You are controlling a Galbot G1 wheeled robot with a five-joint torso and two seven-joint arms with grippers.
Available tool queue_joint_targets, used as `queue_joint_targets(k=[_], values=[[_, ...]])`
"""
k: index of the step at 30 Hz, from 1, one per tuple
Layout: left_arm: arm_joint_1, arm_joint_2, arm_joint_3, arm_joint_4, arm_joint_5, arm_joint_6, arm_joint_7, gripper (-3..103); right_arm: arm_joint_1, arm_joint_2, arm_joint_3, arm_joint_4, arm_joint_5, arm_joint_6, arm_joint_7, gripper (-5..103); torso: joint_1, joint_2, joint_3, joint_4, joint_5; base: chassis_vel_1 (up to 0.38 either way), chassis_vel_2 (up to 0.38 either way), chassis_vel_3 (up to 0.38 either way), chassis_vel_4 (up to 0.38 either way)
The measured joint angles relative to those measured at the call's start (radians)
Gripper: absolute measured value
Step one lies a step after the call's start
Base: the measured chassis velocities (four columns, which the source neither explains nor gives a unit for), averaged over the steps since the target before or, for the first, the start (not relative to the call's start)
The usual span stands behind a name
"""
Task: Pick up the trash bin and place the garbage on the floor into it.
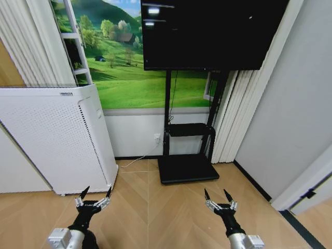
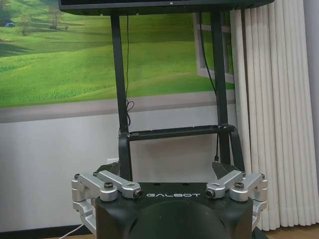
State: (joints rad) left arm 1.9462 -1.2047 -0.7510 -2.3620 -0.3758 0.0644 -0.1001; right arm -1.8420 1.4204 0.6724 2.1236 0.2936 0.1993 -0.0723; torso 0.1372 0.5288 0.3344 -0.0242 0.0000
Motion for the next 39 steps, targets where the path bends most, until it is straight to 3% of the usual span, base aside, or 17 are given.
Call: queue_joint_targets(k=[22, 39], values=[[0.0, 0.0, 0.0, 0.0, 0.0, 0.0, 0.0, 100, 0.0, 0.0, 0.0, 0.0, 0.0, 0.0, 0.0, 100, 0.033, 0.081, 0.048, 0.0, 0.0, 0.0, 0.0, 0.0, 0.0], [0.0, 0.0, 0.0, 0.0, 0.0, 0.0, 0.0, 100, 0.0, 0.0, 0.0, 0.0, 0.0, 0.0, 0.0, 100, 0.069, 0.167, 0.099, 0.0, 0.0, 0.0, 0.0, 0.0, 0.0]])
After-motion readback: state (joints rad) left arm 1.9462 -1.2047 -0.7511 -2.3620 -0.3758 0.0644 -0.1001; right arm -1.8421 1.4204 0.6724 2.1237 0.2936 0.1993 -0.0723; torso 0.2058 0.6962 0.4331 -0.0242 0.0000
